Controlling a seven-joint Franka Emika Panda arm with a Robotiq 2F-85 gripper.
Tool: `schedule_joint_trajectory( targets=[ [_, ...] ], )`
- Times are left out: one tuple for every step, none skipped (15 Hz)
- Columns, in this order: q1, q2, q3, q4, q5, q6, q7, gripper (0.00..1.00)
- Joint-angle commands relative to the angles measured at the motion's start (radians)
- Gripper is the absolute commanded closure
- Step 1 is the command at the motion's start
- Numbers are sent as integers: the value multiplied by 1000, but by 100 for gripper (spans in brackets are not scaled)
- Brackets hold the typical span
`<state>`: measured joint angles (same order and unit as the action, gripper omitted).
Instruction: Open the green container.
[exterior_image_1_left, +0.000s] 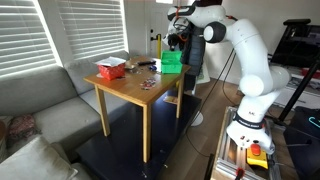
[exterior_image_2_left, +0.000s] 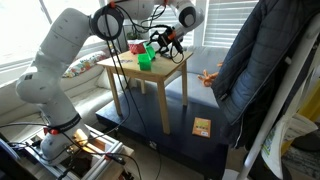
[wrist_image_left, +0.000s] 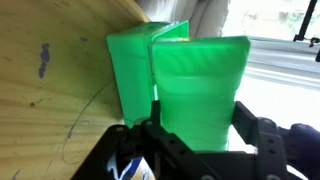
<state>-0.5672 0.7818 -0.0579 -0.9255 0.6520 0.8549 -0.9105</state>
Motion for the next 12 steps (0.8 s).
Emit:
schedule_joint_trajectory(
  targets=[
    [-36, 50, 62, 29, 37, -12, 99, 50],
    [-40, 61, 71, 39, 43, -13, 119, 50],
    [-44, 67, 84, 43, 44, -13, 137, 50],
    [-49, 70, 96, 44, 42, -13, 149, 49],
    [-51, 75, 105, 49, 40, -13, 160, 45],
    [-53, 78, 112, 54, 38, -13, 171, 43],
    [-53, 83, 116, 63, 36, -13, 183, 38],
    [-53, 87, 117, 72, 33, -13, 194, 34],
    [-50, 93, 112, 93, 30, -12, 207, 30],
    [-46, 98, 105, 118, 13, -1, 223, 24],
    [-43, 99, 99, 131, 12, 3, 233, 24],
    [-35, 112, 82, 164, 9, 7, 245, 17]
  ],
)
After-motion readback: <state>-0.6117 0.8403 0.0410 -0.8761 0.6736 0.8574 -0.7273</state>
